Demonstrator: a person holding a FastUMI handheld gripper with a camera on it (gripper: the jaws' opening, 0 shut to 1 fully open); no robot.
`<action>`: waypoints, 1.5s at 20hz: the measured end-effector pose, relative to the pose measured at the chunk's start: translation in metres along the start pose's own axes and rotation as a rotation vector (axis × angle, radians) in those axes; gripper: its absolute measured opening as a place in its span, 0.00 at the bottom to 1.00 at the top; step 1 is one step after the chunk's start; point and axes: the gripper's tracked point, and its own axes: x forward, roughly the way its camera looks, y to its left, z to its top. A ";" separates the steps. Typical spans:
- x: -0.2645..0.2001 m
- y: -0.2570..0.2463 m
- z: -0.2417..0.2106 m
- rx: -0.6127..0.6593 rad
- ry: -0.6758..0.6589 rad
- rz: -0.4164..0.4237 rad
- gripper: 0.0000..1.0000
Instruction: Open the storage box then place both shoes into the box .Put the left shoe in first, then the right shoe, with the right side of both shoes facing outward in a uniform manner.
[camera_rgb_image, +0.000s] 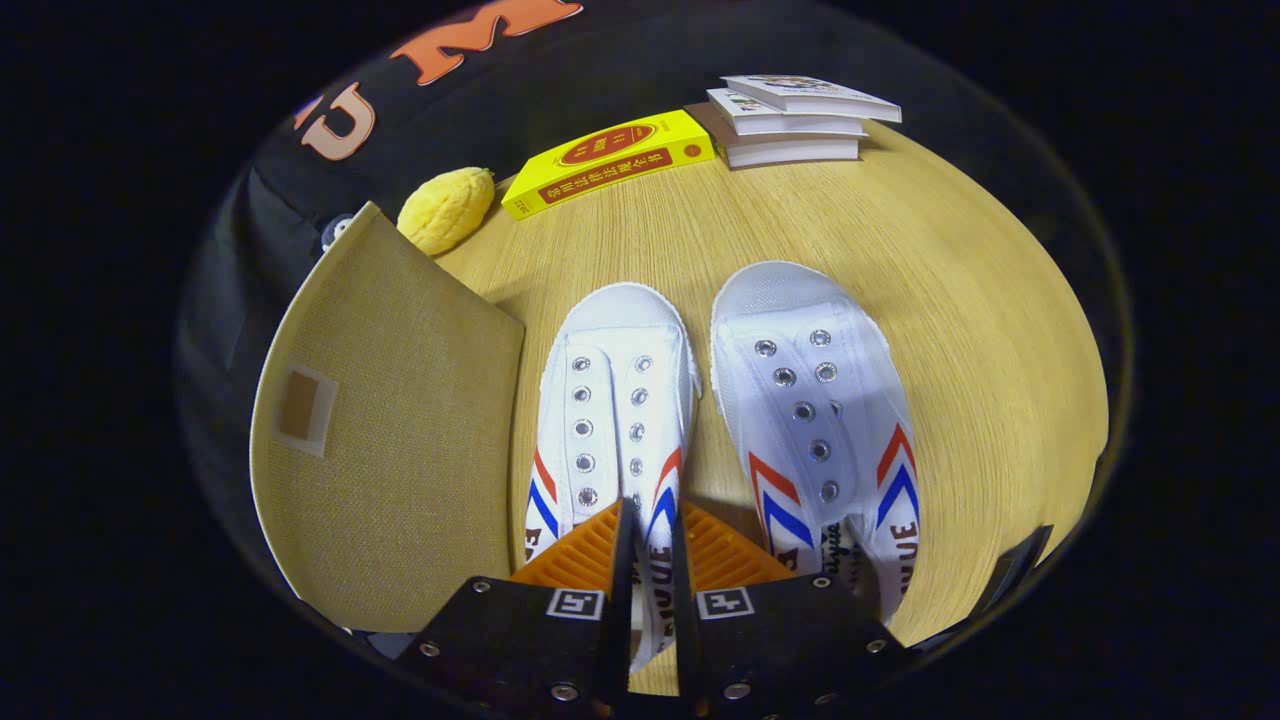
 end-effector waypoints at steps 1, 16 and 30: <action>0.000 0.000 0.000 0.015 -0.004 0.009 0.20; -0.070 0.033 0.056 0.073 -0.241 0.148 0.00; -0.164 0.144 0.106 0.058 -0.395 0.217 0.00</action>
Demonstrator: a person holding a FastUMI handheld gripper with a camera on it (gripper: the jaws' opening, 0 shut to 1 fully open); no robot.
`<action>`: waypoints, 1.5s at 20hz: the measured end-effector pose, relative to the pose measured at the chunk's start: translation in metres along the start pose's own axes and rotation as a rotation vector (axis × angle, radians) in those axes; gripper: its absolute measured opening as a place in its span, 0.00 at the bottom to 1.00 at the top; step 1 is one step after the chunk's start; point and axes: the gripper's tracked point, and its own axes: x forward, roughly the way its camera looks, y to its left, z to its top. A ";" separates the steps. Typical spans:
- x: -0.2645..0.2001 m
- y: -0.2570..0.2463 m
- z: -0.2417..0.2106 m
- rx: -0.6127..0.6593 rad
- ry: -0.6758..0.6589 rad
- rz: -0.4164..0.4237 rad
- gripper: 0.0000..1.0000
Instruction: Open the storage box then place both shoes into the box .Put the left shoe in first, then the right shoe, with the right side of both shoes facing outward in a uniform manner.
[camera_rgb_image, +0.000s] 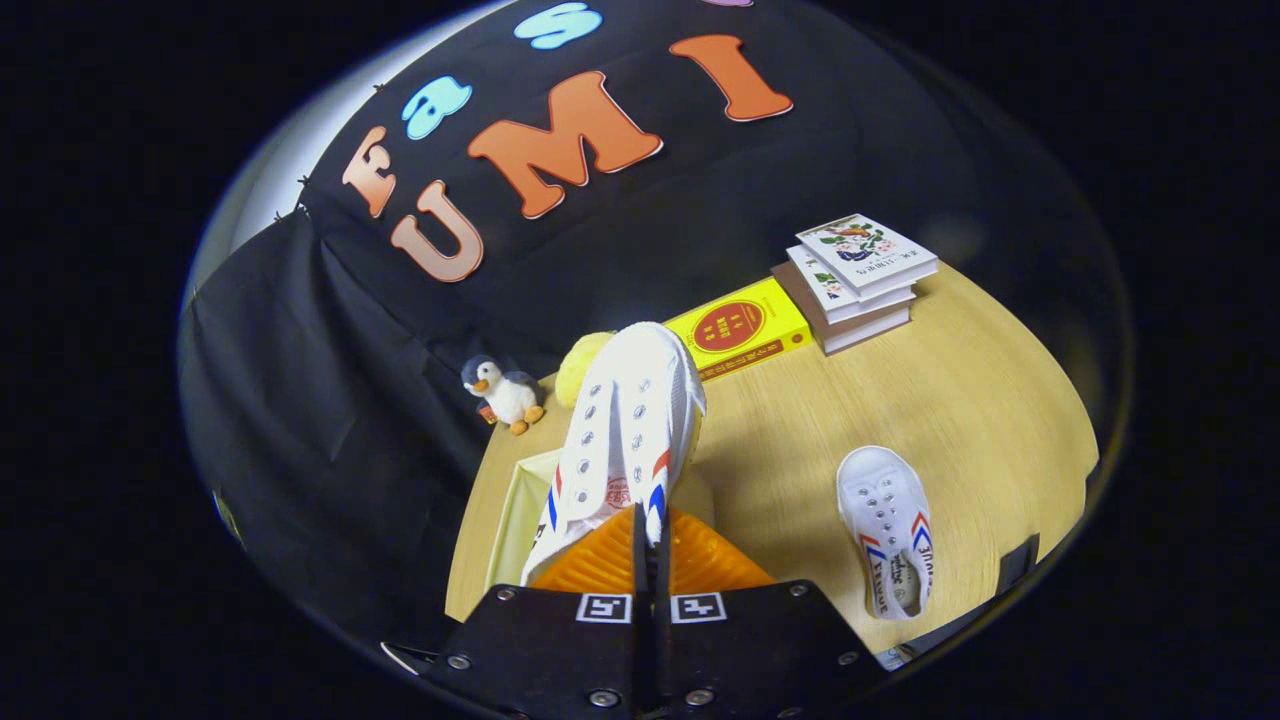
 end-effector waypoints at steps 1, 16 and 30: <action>0.002 0.013 -0.004 -0.003 0.001 0.012 0.00; 0.088 0.086 -0.128 -0.057 0.189 -0.010 0.00; 0.081 0.071 -0.106 -0.050 0.118 -0.042 0.99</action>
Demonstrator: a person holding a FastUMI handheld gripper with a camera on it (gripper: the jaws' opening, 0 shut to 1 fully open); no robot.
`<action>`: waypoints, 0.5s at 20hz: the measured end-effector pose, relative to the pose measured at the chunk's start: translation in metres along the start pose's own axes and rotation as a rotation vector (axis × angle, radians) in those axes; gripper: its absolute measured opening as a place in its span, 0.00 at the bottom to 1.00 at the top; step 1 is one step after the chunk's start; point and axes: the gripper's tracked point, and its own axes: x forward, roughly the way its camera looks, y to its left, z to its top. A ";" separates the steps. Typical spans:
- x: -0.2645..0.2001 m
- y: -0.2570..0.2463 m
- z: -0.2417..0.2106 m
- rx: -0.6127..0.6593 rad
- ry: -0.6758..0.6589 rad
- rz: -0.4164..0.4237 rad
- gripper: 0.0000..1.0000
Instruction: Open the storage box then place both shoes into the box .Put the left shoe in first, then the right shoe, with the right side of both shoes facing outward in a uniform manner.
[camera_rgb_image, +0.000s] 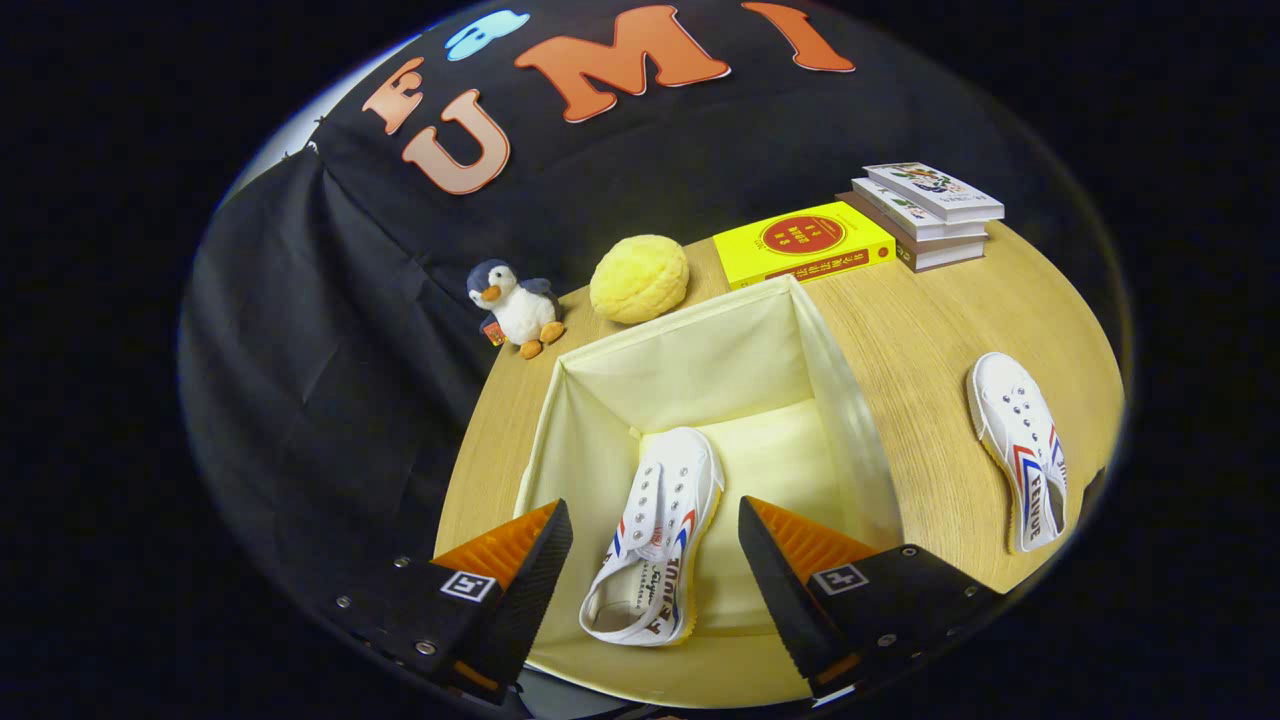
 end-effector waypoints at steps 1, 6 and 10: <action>-0.002 -0.004 0.004 0.010 -0.012 0.000 0.99; -0.031 -0.022 0.030 -0.003 -0.072 0.009 0.99; -0.051 -0.053 0.047 -0.011 -0.108 -0.010 0.99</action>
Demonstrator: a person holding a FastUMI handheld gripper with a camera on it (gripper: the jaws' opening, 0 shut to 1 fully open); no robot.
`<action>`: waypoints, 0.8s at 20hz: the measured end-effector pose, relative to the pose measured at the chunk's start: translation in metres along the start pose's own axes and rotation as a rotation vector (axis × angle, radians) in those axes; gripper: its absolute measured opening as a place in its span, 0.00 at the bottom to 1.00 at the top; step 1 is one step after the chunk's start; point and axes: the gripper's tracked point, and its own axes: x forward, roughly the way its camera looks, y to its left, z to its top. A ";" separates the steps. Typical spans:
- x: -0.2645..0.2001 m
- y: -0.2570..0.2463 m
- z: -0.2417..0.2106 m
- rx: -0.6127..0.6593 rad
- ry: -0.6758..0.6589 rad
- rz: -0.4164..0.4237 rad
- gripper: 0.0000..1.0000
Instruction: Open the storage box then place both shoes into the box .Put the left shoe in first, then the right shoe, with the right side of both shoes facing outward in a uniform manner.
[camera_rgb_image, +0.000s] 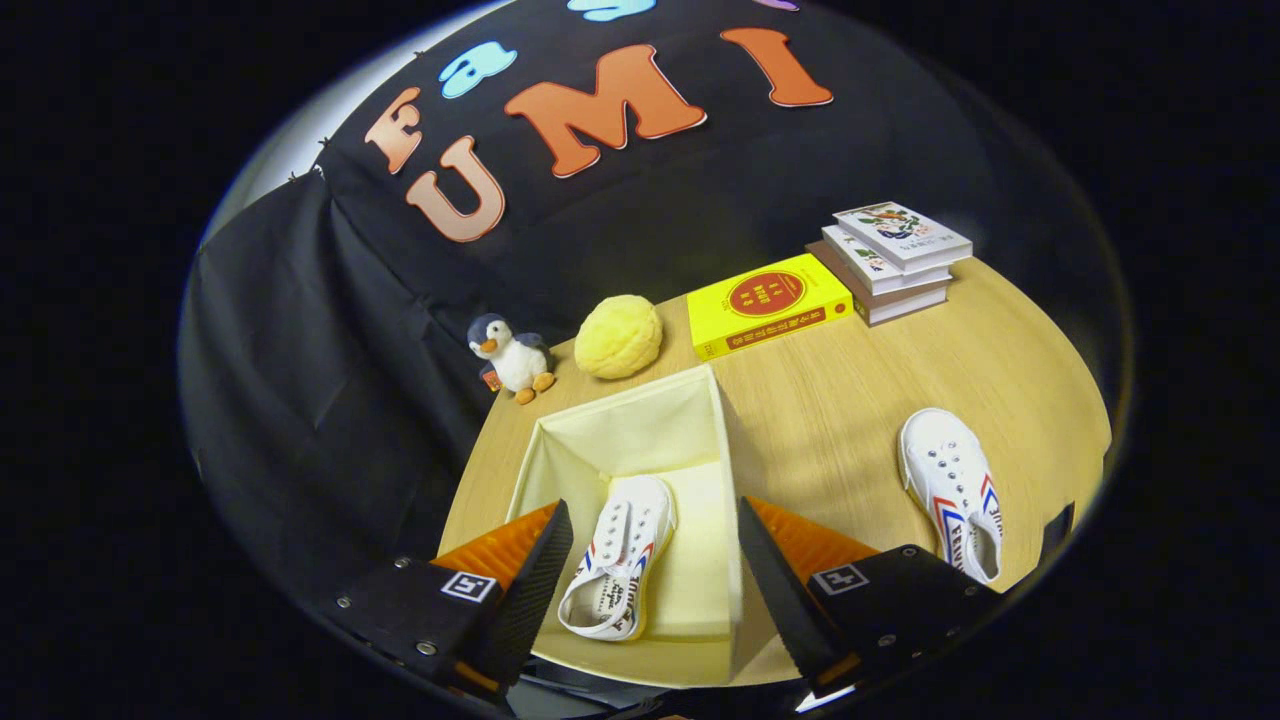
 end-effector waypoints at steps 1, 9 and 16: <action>-0.003 -0.010 0.003 0.006 -0.004 -0.010 0.99; -0.029 -0.111 0.016 0.034 0.002 -0.113 0.99; -0.040 -0.196 0.003 0.082 0.045 -0.190 0.97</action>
